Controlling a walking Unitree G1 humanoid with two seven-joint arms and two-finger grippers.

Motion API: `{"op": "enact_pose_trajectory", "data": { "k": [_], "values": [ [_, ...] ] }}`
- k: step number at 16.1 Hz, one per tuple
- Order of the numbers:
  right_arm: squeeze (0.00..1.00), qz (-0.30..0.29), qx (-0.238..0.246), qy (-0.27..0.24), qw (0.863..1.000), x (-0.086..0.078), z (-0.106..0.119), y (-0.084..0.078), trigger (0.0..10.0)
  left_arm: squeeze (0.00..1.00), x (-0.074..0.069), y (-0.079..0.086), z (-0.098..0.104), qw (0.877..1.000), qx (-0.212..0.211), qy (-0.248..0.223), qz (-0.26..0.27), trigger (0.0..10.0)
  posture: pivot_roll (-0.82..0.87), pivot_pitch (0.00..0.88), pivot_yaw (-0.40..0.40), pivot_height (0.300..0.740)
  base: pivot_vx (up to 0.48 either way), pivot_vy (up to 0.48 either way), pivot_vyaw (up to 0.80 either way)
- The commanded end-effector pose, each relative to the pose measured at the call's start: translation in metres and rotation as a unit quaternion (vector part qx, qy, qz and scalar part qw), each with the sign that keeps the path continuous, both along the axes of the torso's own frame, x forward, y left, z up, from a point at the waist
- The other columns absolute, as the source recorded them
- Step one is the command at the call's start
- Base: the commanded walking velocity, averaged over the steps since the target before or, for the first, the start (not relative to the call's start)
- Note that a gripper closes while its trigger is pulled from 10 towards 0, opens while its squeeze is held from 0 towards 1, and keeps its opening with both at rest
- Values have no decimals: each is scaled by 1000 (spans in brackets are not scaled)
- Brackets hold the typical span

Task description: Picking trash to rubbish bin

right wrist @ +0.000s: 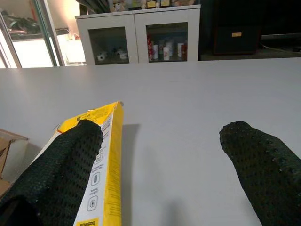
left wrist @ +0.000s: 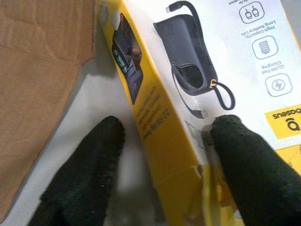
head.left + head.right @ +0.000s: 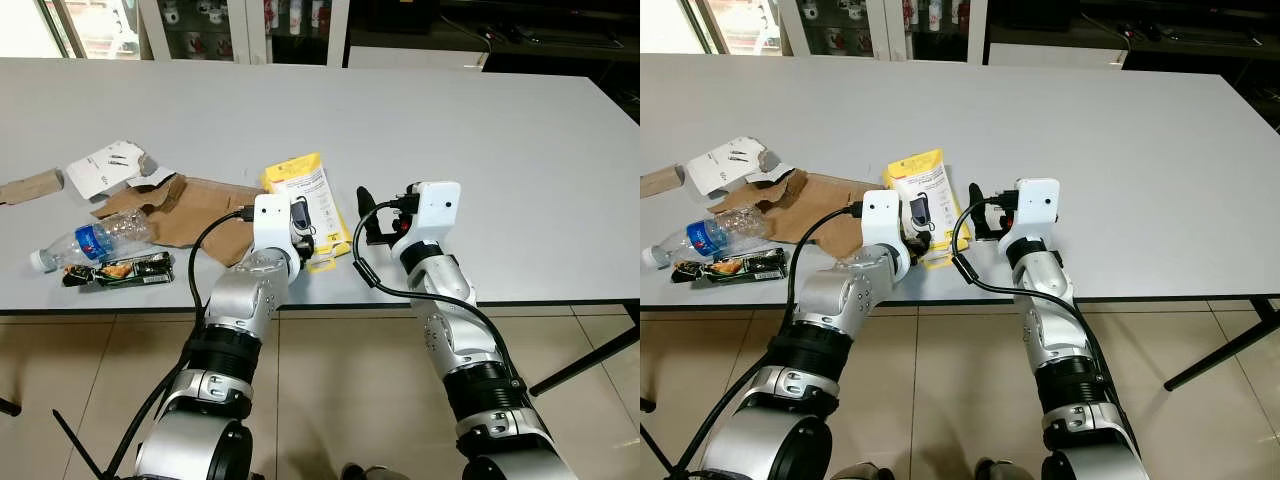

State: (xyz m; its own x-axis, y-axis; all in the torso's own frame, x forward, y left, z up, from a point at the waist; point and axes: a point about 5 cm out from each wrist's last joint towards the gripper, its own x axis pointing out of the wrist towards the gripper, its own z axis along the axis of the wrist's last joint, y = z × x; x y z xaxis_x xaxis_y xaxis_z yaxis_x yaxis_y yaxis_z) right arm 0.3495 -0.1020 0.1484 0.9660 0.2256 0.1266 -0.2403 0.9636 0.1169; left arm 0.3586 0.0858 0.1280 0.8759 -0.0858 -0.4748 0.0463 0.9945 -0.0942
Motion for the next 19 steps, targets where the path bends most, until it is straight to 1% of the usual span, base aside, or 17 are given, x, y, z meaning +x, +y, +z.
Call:
{"op": "enact_pose_trajectory", "data": {
  "k": [1,8,11,13,19],
  "values": [
    [0,2,5,7,1000,-1,-2,0,10000,0,-9,4,-25,998,12,61,10,0,3,91,-35,740,0,0,0],
    [0,9,6,10,1000,-1,-2,1,10000,0,-9,3,-25,998,9,61,7,0,1,90,-35,740,0,0,0],
    [0,22,6,13,1000,-3,-3,4,10000,0,-9,3,-25,998,10,60,7,0,1,91,-35,740,0,0,0],
    [0,43,2,18,999,-5,-5,8,10000,0,-9,2,-25,998,10,59,6,0,0,91,-35,740,0,0,0],
    [0,53,-1,20,998,-6,-5,11,10000,0,-9,3,-24,998,11,57,7,0,1,89,-34,740,0,0,0]
  ]
}}
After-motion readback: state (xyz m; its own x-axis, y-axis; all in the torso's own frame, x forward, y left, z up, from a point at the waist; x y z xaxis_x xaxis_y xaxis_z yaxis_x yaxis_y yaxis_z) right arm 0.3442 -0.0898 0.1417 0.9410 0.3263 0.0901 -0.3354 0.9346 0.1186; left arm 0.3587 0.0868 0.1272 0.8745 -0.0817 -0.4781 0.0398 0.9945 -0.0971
